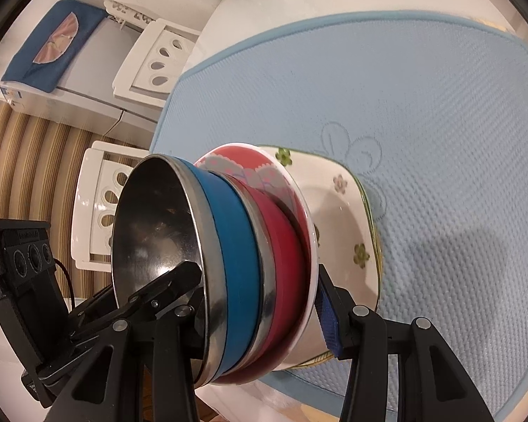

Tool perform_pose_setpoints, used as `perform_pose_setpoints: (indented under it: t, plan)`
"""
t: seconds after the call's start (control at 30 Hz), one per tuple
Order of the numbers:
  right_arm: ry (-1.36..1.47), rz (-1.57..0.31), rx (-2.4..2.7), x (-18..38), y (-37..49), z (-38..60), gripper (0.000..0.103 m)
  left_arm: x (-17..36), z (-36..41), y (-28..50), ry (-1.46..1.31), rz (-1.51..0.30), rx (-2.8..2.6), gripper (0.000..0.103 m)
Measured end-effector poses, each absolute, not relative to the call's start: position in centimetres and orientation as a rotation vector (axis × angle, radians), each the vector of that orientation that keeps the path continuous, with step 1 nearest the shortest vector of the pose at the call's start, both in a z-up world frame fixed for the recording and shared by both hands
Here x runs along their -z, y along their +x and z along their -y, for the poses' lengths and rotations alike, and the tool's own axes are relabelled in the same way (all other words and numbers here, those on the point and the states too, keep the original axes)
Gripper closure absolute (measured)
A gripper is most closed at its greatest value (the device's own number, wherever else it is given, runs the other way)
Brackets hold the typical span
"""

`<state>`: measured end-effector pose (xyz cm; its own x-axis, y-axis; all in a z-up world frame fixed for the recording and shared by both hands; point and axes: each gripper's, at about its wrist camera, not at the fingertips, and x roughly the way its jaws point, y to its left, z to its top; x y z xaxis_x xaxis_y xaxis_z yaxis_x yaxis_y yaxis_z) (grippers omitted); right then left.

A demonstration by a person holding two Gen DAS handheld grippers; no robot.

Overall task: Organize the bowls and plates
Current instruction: 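Lift and carry the nested bowls with the right gripper over the plate stack, then lower the nested bowls onto the floral plates and open the right gripper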

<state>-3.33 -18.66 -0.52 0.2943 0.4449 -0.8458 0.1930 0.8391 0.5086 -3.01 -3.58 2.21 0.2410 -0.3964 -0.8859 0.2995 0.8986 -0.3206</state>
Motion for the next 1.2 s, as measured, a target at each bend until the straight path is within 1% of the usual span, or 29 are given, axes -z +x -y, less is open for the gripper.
perform_pose_setpoints:
  t: [0.4,0.57,0.93,0.97,1.0,1.07,1.1,1.17,1.2]
  plan:
    - [0.561,-1.300,-0.208,1.3,-3.0,17.7,0.057,-1.2,2.6,-3.3,-0.108,-1.254,0.423,0.066]
    - [0.553,-1.278,-0.201,1.1,-2.9,17.7,0.057,-0.9,2.6,-2.7,-0.108,-1.236,0.436,0.066]
    - [0.538,-1.261,-0.156,0.9,-2.9,18.7,0.057,0.1,3.2,-1.6,-0.119,-1.265,0.464,0.063]
    - [0.536,-1.262,-0.151,0.8,-2.9,18.8,0.057,0.3,3.2,-1.5,-0.118,-1.278,0.469,0.063]
    - [0.537,-1.267,-0.148,0.7,-2.9,18.8,0.057,0.3,3.3,-1.5,-0.107,-1.294,0.471,0.066]
    - [0.490,-1.308,-0.119,0.1,-3.3,18.9,0.057,-1.1,3.7,-1.9,-0.004,-1.273,0.468,0.065]
    - [0.451,-1.311,-0.114,-0.4,-3.6,18.8,0.057,-2.1,3.6,-2.2,0.054,-1.246,0.464,0.064]
    - [0.351,-1.305,-0.110,-1.7,-4.7,18.3,0.053,-3.6,3.3,-2.7,0.121,-1.215,0.449,0.063]
    - [0.323,-1.307,-0.106,-2.1,-5.1,18.1,0.050,-4.3,2.8,-3.0,0.124,-1.208,0.462,0.060]
